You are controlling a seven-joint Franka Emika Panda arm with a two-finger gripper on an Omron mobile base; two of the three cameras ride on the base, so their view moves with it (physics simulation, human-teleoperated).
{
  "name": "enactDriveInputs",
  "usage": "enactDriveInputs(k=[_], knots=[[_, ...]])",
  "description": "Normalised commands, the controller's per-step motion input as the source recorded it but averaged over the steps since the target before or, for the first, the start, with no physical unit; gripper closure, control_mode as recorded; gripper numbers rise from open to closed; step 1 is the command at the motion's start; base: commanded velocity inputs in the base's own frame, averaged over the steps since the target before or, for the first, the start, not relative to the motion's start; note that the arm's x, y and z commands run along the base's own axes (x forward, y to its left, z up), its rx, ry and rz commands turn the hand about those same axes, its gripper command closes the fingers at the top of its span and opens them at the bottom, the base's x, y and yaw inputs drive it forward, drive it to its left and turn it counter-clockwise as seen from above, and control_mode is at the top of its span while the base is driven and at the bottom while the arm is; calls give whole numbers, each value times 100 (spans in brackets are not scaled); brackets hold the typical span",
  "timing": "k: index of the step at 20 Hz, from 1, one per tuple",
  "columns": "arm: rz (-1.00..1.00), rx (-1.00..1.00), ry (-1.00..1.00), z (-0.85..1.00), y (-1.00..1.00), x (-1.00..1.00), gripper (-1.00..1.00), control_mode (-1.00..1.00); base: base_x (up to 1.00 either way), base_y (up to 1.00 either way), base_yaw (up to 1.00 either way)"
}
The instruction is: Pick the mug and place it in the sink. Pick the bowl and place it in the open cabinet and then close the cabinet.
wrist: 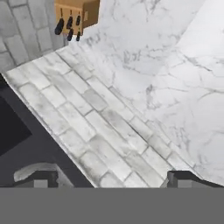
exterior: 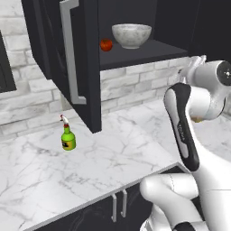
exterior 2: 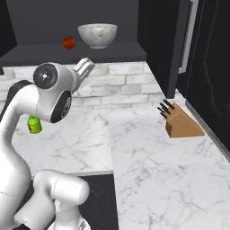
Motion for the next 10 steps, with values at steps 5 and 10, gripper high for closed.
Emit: enactDriveInputs(k=[5,10], knots=[[0,1,-36,6,24,-97,-100,-100,0,0,0],[-3,0,-8,30,-15,-84,-100,-100,0,0,0]])
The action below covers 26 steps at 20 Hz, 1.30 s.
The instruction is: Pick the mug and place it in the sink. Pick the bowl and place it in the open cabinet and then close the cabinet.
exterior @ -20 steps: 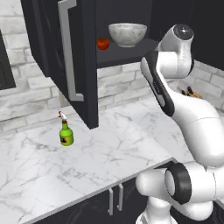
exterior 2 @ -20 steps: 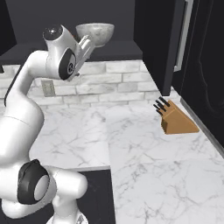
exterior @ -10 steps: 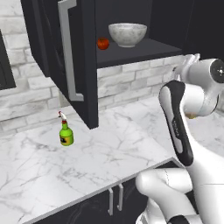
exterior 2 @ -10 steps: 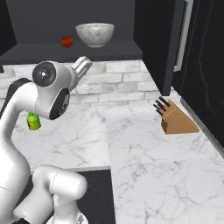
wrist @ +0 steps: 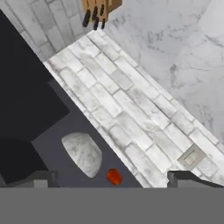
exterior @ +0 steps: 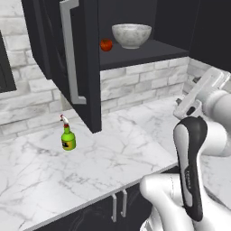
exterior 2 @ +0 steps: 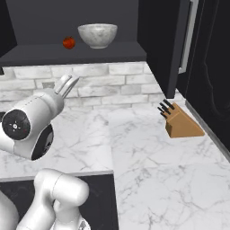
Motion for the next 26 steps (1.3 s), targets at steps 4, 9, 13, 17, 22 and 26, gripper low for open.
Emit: enactDriveInputs(k=[4,9,13,17,22,26], knots=[[-8,1,-13,34,-34,-71,-100,-100,0,0,0],[0,1,-3,65,-18,-50,-100,-100,0,0,0],[0,-5,10,13,-45,-26,-100,-100,0,0,0],[5,-18,10,-20,-34,-19,-100,-100,0,0,0],[9,-17,1,12,-43,-32,-100,-100,0,0,0],[0,-25,-34,16,-41,-45,-100,-100,0,0,0]])
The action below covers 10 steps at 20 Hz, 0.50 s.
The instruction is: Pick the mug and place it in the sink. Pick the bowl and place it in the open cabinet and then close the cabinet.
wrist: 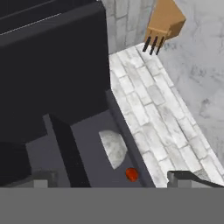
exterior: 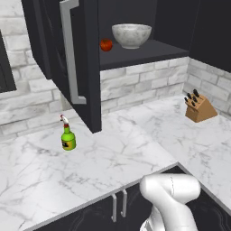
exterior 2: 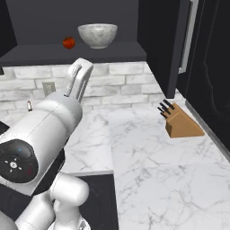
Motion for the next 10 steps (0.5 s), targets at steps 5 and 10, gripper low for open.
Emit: enactDriveInputs(k=[5,10], knots=[[-5,-23,-41,7,-30,-39,-100,-100,0,0,0],[-11,-15,-22,4,-29,-3,-100,-100,0,0,0]])
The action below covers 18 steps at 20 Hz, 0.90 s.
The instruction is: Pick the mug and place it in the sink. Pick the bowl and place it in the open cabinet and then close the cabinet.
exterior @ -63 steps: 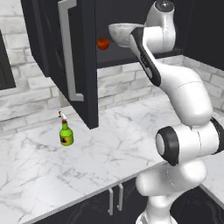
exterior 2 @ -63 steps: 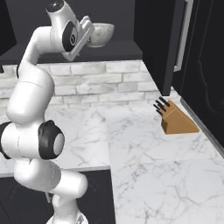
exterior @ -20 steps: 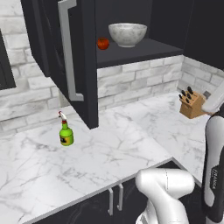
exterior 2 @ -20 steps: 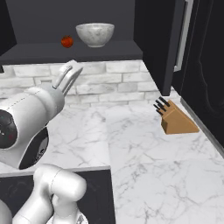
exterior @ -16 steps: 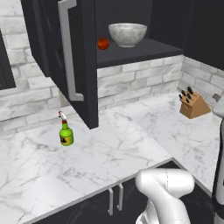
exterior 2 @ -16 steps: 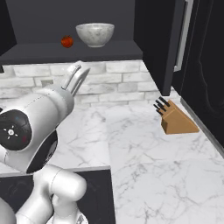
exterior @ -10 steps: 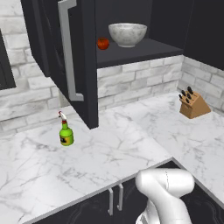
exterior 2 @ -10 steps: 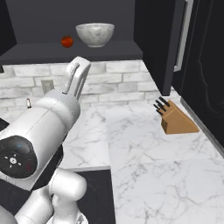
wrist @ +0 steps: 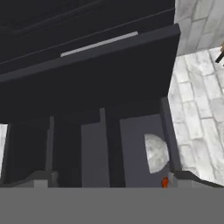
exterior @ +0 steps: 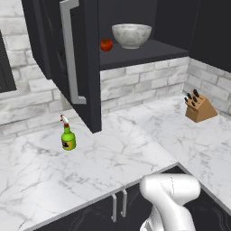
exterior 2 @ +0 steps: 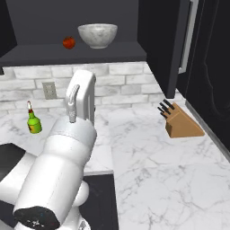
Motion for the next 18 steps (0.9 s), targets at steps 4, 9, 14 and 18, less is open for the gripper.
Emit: enactDriveInputs(k=[4,9,14,18], knots=[[-12,-18,-19,0,-33,0,-100,-100,0,0,0],[-12,-19,-19,0,-43,0,-100,-100,0,0,0],[-11,-15,-7,0,-49,13,-100,-100,0,0,0],[-11,-10,0,0,-48,25,-100,-100,0,0,0]])
